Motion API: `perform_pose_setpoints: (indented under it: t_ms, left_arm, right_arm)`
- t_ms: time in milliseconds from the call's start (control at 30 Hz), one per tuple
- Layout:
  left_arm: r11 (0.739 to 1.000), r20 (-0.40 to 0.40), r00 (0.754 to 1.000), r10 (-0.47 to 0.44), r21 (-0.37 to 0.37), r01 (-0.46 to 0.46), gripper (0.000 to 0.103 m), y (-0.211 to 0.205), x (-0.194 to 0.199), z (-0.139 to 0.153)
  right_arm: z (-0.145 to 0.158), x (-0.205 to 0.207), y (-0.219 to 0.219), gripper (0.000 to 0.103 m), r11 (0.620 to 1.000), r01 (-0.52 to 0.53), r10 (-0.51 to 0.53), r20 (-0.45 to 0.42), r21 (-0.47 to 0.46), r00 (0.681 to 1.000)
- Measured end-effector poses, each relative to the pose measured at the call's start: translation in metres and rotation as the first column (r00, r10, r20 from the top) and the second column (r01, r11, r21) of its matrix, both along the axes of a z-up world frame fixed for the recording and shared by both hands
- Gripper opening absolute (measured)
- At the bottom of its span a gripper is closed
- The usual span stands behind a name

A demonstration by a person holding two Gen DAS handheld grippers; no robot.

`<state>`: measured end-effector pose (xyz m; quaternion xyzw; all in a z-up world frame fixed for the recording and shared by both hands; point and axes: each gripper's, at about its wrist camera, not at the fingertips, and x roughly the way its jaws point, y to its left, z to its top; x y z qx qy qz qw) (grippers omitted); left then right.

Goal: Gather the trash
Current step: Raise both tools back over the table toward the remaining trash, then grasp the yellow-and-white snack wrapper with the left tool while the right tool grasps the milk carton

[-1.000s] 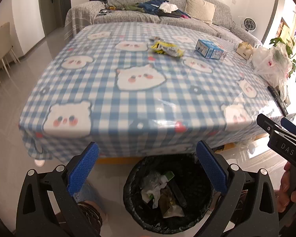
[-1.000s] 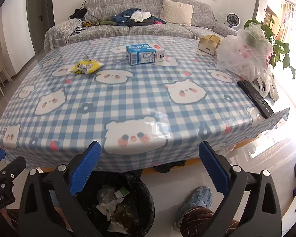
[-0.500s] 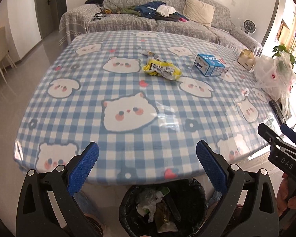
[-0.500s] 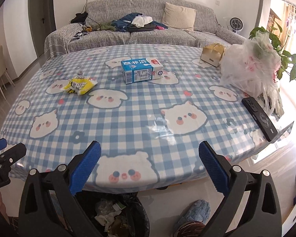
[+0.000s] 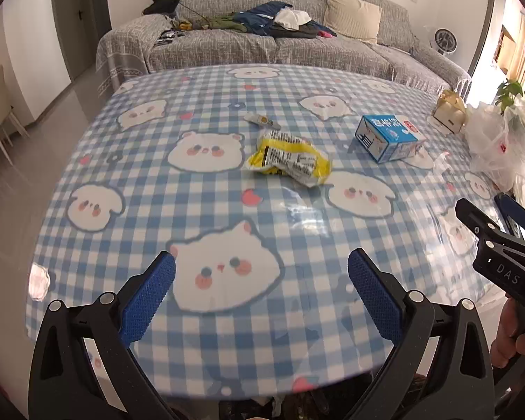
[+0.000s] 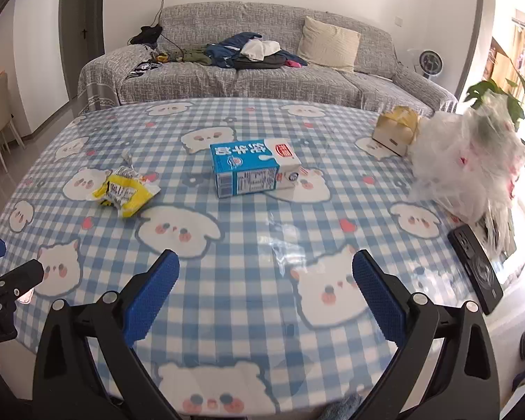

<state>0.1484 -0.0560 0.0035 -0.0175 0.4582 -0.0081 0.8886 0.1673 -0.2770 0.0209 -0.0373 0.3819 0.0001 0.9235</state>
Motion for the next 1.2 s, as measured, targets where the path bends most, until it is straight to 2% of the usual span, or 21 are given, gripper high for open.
perform_pose_setpoints:
  t_ms: [300,600,1200]
  left_arm:
    - [1.000,-0.014,1.000,0.005,0.017,-0.005,0.097,-0.011,0.056,-0.007]
    - [1.000,-0.068,0.997,0.028,0.009,-0.027,0.097,-0.014,0.103,-0.029]
    - [1.000,-0.095,0.995,0.020,0.004,-0.019,0.097,-0.028,0.156,-0.053]
  right_arm:
    - [-0.003,0.055,0.002,0.095,1.000,-0.014,0.014,-0.009,-0.007,1.000]
    - [-0.014,0.103,0.000,0.095,1.000,-0.015,0.016,-0.060,0.021,0.998]
    - [-0.040,0.157,0.004,0.095,0.999,-0.011,0.015,-0.120,0.033,0.993]
